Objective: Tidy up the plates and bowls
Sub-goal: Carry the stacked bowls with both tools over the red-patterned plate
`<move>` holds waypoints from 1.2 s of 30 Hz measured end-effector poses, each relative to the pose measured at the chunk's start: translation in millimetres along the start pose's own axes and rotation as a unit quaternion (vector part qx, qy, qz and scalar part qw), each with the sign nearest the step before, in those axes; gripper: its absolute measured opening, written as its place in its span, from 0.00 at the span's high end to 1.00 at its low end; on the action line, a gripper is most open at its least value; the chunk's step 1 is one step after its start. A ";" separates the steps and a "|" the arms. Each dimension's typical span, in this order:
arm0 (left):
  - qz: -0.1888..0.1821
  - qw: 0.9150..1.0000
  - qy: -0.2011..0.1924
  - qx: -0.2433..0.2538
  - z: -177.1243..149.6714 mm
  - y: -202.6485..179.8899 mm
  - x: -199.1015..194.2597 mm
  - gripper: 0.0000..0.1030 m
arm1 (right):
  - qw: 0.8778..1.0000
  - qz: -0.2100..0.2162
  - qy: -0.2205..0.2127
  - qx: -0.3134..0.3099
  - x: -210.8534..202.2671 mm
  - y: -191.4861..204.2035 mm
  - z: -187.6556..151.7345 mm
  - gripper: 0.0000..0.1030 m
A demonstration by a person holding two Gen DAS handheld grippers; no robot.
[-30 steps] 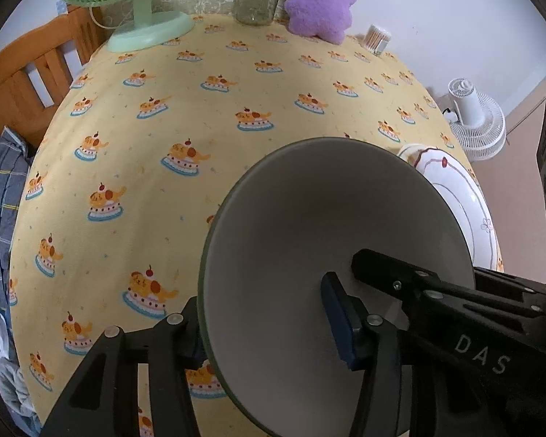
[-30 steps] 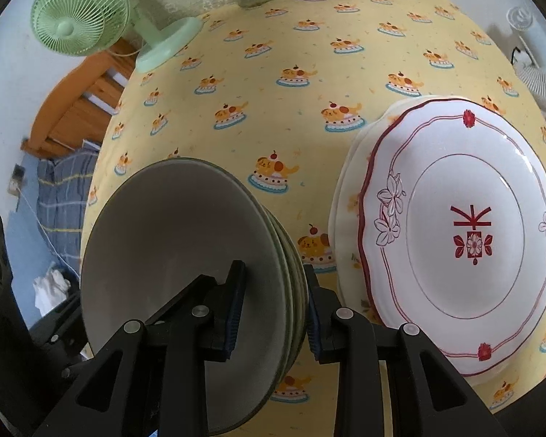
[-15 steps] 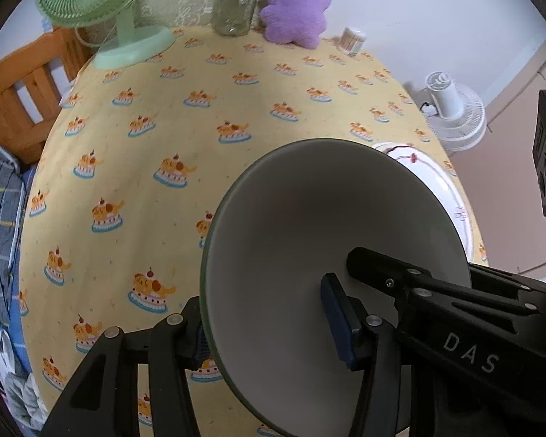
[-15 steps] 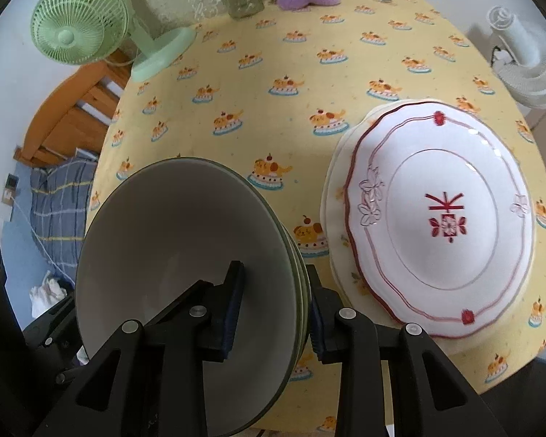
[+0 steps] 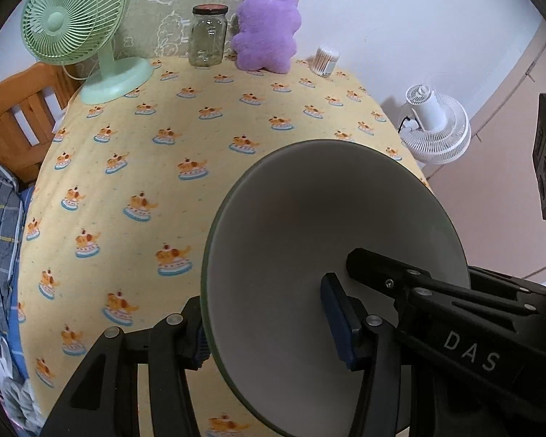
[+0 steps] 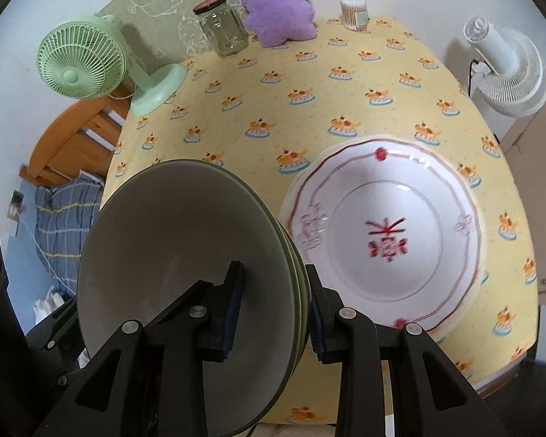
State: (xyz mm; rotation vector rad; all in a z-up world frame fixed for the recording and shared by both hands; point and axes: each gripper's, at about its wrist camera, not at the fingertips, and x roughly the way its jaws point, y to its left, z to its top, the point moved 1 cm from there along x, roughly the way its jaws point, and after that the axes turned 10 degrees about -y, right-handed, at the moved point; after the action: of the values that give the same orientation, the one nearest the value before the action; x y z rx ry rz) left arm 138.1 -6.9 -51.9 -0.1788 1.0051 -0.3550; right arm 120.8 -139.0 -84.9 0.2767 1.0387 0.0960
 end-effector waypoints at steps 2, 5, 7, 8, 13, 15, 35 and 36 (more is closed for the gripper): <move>0.004 1.000 -0.004 -0.006 0.6 -11.9 3.0 0.50 | 1.000 0.003 0.001 -0.004 -2.7 -10.4 3.7 0.66; 0.008 1.000 -0.006 -0.018 0.9 -28.7 9.0 0.50 | 1.000 0.006 0.003 -0.013 -6.5 -27.8 9.3 0.66; 0.011 1.000 -0.007 -0.023 2.0 -38.8 13.5 0.50 | 1.000 0.008 0.005 -0.015 -7.5 -39.3 13.0 0.66; 0.013 1.000 -0.008 -0.025 2.9 -44.5 16.3 0.50 | 1.000 0.010 0.005 -0.016 -7.8 -44.6 14.7 0.66; 0.016 0.999 -0.008 -0.036 3.9 -64.8 30.1 0.50 | 0.999 0.012 0.011 -0.027 -5.3 -69.0 23.0 0.66; 0.017 0.999 -0.006 -0.039 3.8 -72.1 36.3 0.50 | 0.999 0.012 0.014 -0.028 -3.3 -79.1 24.8 0.66; 0.023 0.998 0.008 -0.064 7.0 -102.8 84.8 0.50 | 0.999 0.008 0.041 -0.022 27.9 -130.4 41.4 0.66; 0.024 0.998 0.008 -0.065 7.6 -102.2 85.0 0.50 | 0.999 0.010 0.041 -0.024 28.4 -129.9 42.2 0.66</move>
State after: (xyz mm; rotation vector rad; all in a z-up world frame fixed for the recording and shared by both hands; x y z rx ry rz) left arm 164.6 -133.4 -83.7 -0.2699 1.0470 -0.2474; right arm 164.8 -265.6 -123.8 0.2407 1.1144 0.1512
